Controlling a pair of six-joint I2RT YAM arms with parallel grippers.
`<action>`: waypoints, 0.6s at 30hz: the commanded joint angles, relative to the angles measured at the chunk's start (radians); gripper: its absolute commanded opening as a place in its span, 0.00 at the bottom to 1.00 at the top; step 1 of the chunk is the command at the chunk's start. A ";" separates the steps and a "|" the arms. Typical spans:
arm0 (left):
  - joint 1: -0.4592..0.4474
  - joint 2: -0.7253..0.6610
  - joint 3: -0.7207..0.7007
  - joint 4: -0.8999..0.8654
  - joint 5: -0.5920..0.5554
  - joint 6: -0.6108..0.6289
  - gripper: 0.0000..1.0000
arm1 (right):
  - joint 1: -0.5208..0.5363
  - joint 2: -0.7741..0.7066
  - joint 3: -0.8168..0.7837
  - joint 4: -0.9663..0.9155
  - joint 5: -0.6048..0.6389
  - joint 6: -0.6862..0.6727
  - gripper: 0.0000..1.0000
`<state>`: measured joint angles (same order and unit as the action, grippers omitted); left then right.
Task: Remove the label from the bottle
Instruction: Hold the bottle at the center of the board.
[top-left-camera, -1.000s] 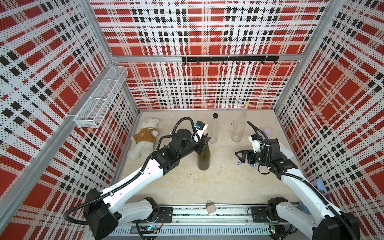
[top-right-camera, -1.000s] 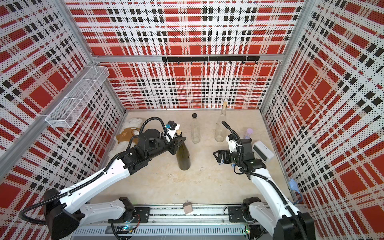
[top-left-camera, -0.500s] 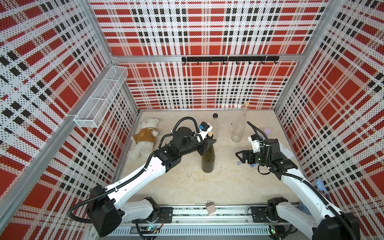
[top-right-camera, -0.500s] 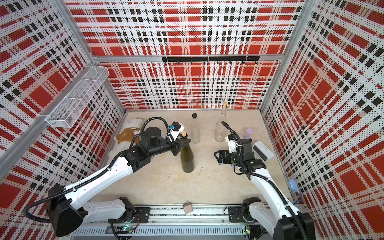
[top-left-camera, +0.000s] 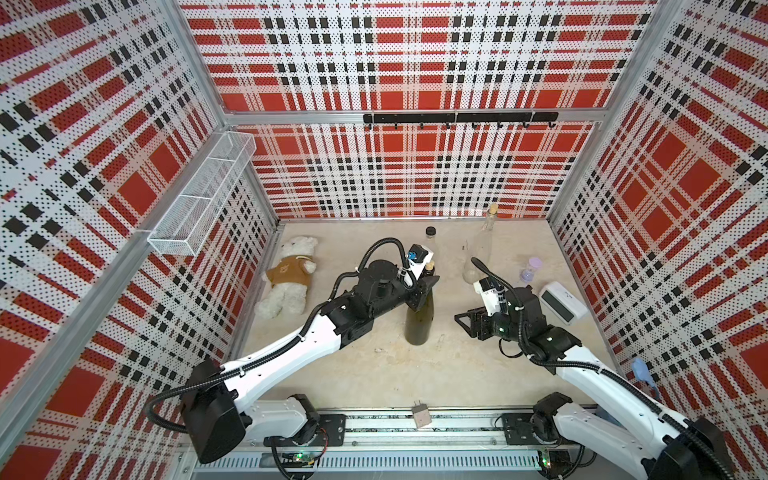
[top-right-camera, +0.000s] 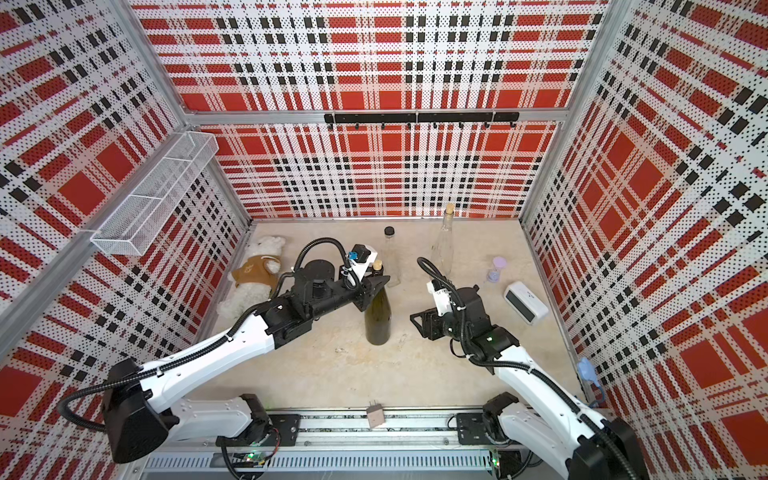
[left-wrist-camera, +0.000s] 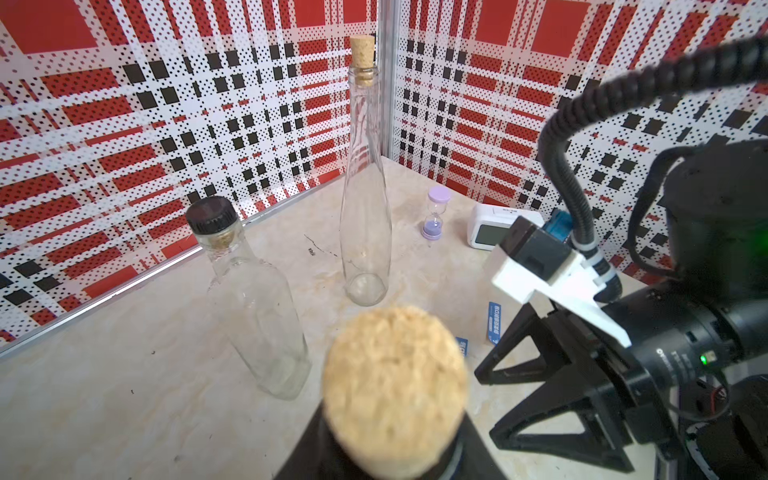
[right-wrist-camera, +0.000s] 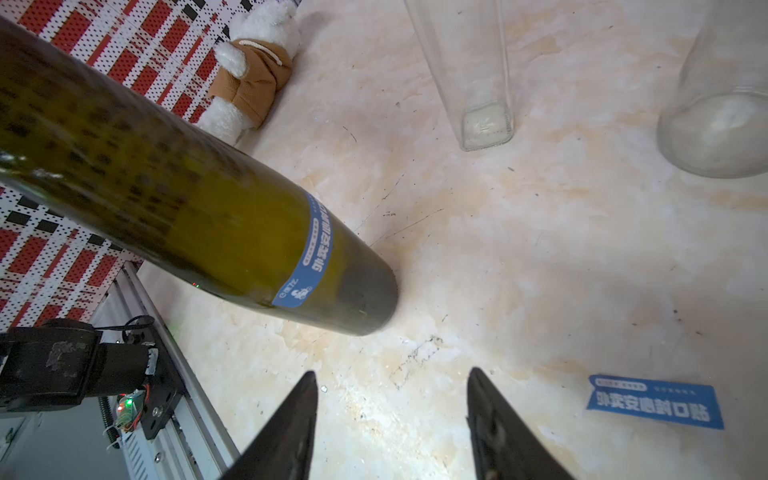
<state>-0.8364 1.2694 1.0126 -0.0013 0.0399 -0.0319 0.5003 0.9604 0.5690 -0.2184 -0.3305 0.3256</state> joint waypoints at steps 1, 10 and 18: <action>-0.016 0.019 0.009 0.012 -0.069 -0.023 0.08 | 0.033 0.032 0.004 0.116 0.031 0.016 0.53; -0.036 -0.026 -0.004 -0.011 -0.127 -0.025 0.06 | 0.061 0.089 0.009 0.173 0.038 0.029 0.52; -0.065 -0.058 -0.031 -0.009 -0.177 -0.037 0.02 | 0.087 0.086 0.035 0.168 0.042 0.000 0.44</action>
<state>-0.8913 1.2335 0.9897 -0.0166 -0.0933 -0.0570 0.5701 1.0473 0.5732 -0.0982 -0.2996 0.3462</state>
